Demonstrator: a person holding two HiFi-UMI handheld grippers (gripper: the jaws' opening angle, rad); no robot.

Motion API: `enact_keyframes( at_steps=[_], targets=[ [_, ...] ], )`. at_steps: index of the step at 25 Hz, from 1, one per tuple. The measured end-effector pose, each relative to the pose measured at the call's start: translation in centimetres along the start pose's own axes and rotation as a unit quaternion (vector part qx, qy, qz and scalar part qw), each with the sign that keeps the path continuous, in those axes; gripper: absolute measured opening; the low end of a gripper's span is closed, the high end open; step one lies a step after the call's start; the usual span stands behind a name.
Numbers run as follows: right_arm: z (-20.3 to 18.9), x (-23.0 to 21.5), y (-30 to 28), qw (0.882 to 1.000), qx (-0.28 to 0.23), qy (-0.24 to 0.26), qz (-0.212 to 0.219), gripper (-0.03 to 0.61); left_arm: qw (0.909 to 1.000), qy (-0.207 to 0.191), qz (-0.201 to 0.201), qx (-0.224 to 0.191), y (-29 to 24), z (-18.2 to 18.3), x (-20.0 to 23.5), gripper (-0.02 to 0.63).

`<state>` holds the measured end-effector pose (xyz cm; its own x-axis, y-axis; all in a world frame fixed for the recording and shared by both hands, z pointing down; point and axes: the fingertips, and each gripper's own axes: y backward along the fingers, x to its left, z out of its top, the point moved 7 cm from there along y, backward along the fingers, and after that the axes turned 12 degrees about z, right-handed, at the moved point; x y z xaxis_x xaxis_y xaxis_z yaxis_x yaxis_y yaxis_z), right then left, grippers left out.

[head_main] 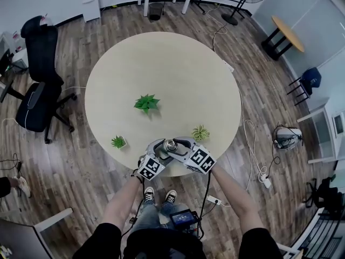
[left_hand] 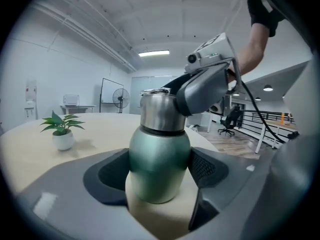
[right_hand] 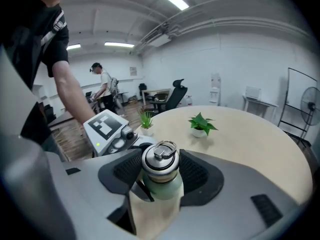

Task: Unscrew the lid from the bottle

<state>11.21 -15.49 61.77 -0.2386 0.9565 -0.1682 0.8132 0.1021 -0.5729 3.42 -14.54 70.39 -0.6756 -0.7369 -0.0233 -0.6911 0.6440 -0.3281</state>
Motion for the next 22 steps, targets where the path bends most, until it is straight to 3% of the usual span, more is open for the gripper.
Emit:
enact_keyframes(
  at_steps=[2, 4, 9, 12, 16, 17, 19, 22],
  targets=[
    [0.5, -0.3, -0.1, 0.999, 0.036, 0.021, 0.032, 0.238, 0.9997, -0.011, -0.022, 0.007, -0.1, -0.1, 0.3, 0.362],
    [0.6, -0.5, -0.3, 0.998, 0.044, 0.018, 0.031, 0.239, 0.9995, -0.011, -0.027, 0.008, -0.2, 0.0, 0.3, 0.362],
    [-0.3, 0.4, 0.5, 0.995, -0.035, -0.064, -0.07, 0.325, 1.0, -0.001, 0.006, 0.002, -0.1, 0.1, 0.1, 0.362],
    [-1.2, 1.2, 0.8, 0.98, -0.077, -0.114, -0.146, 0.322, 0.9996, 0.009, 0.025, 0.001, 0.1, 0.1, -0.2, 0.362],
    [-1.3, 2.4, -0.2, 0.962, -0.111, -0.154, -0.196, 0.316, 0.9987, 0.02, 0.048, -0.001, 0.2, 0.0, -0.4, 0.362],
    [-1.3, 2.5, -0.5, 0.961, -0.112, -0.154, -0.202, 0.31, 0.9985, 0.022, 0.05, -0.002, 0.2, 0.0, -0.4, 0.362],
    [-1.4, 2.4, -0.8, 0.961, -0.109, -0.147, -0.209, 0.236, 0.9985, 0.024, 0.049, -0.003, 0.1, -0.1, -0.4, 0.362],
    [-1.6, 1.9, -0.5, 0.973, -0.095, -0.12, -0.174, 0.232, 0.999, 0.022, 0.038, -0.003, 0.1, -0.2, -0.3, 0.362]
  ],
)
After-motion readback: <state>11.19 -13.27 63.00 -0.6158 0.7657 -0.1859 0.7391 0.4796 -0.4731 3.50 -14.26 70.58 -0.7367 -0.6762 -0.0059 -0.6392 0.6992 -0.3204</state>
